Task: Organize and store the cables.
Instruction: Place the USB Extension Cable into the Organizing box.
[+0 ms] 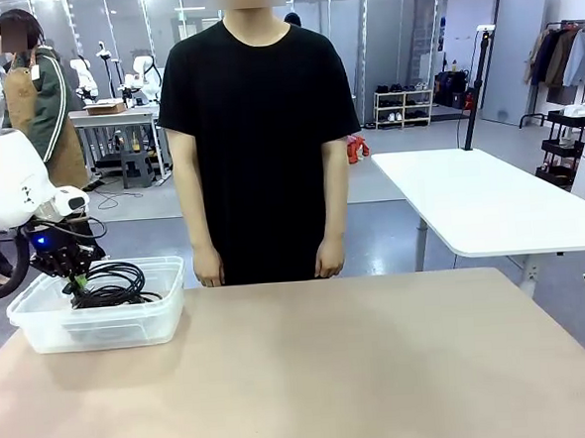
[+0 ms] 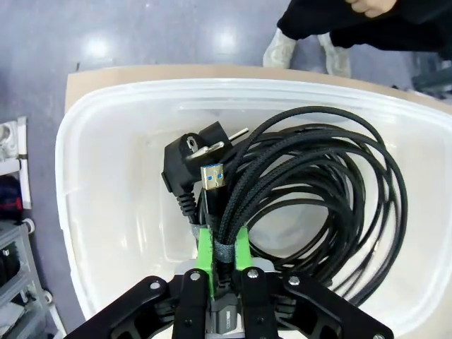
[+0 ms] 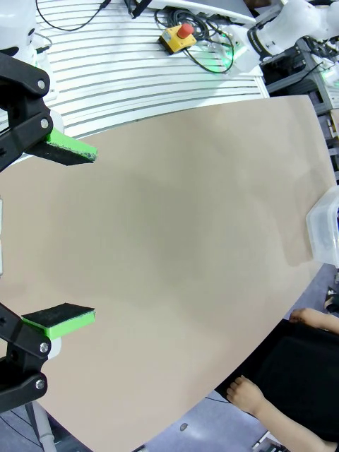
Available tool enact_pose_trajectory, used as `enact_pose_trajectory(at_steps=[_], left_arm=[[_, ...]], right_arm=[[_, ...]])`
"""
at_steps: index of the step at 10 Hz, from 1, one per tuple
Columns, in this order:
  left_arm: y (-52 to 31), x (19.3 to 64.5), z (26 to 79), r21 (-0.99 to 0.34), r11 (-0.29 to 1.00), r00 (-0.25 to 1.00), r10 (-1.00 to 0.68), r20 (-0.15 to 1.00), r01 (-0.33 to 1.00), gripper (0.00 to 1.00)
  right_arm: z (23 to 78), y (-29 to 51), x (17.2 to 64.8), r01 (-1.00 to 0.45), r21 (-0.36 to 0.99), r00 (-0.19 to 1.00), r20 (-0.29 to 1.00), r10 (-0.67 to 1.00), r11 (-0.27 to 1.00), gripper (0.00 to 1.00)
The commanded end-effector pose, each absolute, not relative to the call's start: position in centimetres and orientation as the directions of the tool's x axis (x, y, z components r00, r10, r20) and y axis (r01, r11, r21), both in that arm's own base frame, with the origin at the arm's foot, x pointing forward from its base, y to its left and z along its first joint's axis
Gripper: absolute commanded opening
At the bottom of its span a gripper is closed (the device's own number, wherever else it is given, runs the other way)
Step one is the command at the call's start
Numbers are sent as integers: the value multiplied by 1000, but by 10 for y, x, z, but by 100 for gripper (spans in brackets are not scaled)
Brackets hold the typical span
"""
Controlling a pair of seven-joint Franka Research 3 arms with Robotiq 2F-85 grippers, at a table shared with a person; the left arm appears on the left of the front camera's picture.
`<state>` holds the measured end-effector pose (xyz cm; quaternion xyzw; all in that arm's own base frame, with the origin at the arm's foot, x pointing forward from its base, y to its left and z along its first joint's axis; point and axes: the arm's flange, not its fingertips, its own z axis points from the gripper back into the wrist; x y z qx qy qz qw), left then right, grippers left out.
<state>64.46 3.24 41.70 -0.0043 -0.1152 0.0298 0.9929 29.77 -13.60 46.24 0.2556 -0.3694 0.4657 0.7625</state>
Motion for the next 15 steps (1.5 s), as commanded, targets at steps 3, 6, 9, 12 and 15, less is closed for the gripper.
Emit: enact_pose_trajectory(at_steps=[3,6,9,12,15], left_arm=[[35,650,424,20,995,969,88,231,-95,75],[40,648,433,14,994,963,97,250,-104,100],[39,641,440,6,996,956,82,281,-87,100],[40,648,434,0,997,963,79,260,-82,100],[40,648,434,0,997,963,79,260,-82,100]], right_arm=[[461,-137,298,-904,32,271,813,515,426,100],[461,-137,298,-904,32,271,813,515,426,100],[461,-137,298,-904,32,271,813,515,426,100],[461,-137,298,-904,32,271,813,515,426,100],[461,-137,298,-904,32,271,813,515,426,100]])
